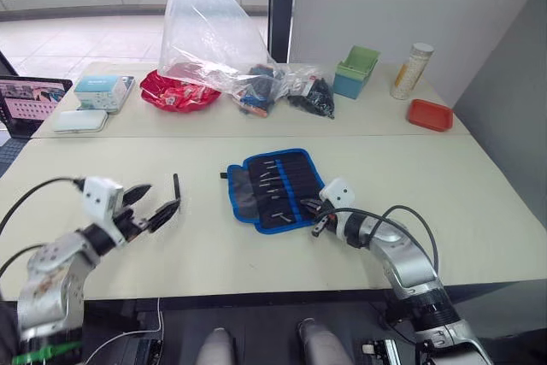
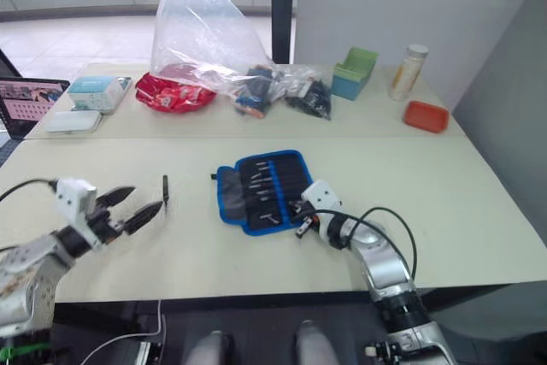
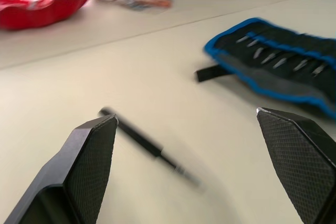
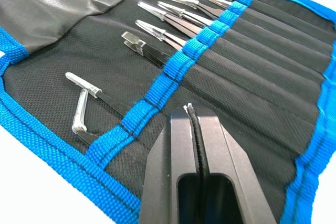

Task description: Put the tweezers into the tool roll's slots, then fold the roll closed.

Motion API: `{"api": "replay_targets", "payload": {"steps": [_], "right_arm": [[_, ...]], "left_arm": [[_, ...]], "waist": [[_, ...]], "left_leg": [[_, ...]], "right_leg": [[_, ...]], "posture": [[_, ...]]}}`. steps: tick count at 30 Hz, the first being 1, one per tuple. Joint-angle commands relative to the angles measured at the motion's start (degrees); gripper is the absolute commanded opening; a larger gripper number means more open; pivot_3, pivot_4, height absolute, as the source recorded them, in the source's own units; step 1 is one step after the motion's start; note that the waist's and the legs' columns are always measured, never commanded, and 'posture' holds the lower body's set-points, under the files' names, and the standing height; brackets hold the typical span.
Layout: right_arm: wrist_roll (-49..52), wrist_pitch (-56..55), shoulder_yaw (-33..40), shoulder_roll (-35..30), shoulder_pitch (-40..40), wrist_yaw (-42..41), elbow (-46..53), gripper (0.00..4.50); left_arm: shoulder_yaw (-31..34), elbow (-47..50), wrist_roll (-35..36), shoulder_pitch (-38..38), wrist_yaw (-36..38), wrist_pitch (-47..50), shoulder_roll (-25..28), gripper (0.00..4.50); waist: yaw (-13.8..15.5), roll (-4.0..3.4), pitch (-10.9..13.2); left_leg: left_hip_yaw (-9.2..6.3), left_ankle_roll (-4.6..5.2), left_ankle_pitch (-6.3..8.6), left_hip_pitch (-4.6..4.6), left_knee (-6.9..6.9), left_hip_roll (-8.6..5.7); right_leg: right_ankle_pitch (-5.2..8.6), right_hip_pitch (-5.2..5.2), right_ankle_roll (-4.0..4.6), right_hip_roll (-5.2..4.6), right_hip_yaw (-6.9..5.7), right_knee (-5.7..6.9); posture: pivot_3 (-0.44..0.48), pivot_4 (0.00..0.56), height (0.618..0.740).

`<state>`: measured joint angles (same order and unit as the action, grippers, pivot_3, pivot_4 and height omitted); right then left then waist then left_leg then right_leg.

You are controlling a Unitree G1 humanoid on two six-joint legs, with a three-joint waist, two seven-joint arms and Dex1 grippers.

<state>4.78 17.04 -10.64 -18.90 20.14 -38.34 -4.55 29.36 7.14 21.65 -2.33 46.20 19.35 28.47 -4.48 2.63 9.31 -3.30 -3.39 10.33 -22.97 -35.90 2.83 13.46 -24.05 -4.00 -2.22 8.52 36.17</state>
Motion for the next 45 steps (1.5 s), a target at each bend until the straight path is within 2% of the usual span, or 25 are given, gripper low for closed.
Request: {"api": "replay_targets", "payload": {"steps": [1,7,13,16,22,33,36,45], "right_arm": [[-0.6,0.2,-2.6,0.5,-0.3,-1.9,-3.8,0.0],[-1.1,-1.0,-3.4,1.7,1.2,-3.1,-6.3,0.0],[-1.3,-1.6,-3.1,1.8,1.7,-3.5,-7.1,0.0],[-1.3,-1.6,-2.9,1.7,1.6,-3.5,-7.0,0.0],[-1.4,-1.2,-2.1,1.4,0.8,-2.3,-5.8,0.0],[-1.4,-0.5,-1.9,0.7,-0.7,-1.2,-4.0,0.0],[-1.7,-0.5,-1.9,0.5,-0.7,-0.9,-4.0,0.0],[-2.2,-0.6,-1.9,0.3,-0.6,-0.7,-4.4,0.0]], "left_arm": [[3.3,4.4,2.5,-3.9,-3.2,-2.2,-1.6,4.48],[3.6,5.8,2.6,-12.9,-7.2,-6.4,-7.4,4.48],[1.5,6.4,2.6,-14.6,-9.3,-8.8,-9.1,4.48],[-1.3,7.1,1.8,-12.7,-11.6,-7.8,-9.1,4.48],[-6.5,7.4,-1.3,-5.1,-23.1,-0.4,-10.4,4.48],[-15.4,7.4,-7.7,1.9,-34.5,8.8,-12.7,4.48],[-17.2,4.8,-9.1,4.4,-36.1,10.3,-13.2,3.7],[-18.7,-1.6,-11.5,9.6,-38.6,10.7,-16.0,0.78]], "waist": [[0.0,0.05,0.0],[-0.8,0.17,-0.1],[-1.2,0.22,-0.1],[-1.2,0.22,-0.1],[-1.1,0.24,-0.2],[-0.9,0.2,-0.2],[-0.7,0.18,-0.2],[0.0,-0.19,-0.5]], "left_leg": [[0.01,0.0,0.0,0.03,0.0,0.01],[0.12,-0.01,0.01,0.09,-0.01,0.05],[0.12,-0.02,0.01,0.1,0.0,0.06],[0.15,-0.02,0.01,0.09,-0.01,0.06],[0.15,-0.02,0.01,0.08,-0.02,0.05],[0.11,-0.02,0.01,0.11,-0.02,-0.01],[0.11,-0.02,0.01,0.11,-0.04,-0.02],[0.1,-0.02,0.01,0.15,-0.07,-0.06]], "right_leg": [[0.02,0.01,0.04,0.0,0.0,-0.01],[0.09,-0.01,0.14,-0.01,0.02,-0.06],[0.12,-0.05,0.19,0.0,0.01,-0.08],[0.12,-0.06,0.2,-0.01,0.03,-0.09],[0.11,-0.03,0.18,-0.01,0.03,-0.09],[0.09,0.05,0.12,-0.01,0.04,-0.08],[0.09,0.06,0.12,-0.01,0.04,-0.1],[0.09,0.15,0.11,-0.01,0.06,-0.14]], "posture": [[0.0,0.15,0.733],[0.0,0.15,0.733],[0.0,0.15,0.733],[0.0,0.15,0.733],[0.0,0.15,0.733],[0.0,0.15,0.733],[0.0,0.15,0.733],[0.0,0.15,0.733]]}}
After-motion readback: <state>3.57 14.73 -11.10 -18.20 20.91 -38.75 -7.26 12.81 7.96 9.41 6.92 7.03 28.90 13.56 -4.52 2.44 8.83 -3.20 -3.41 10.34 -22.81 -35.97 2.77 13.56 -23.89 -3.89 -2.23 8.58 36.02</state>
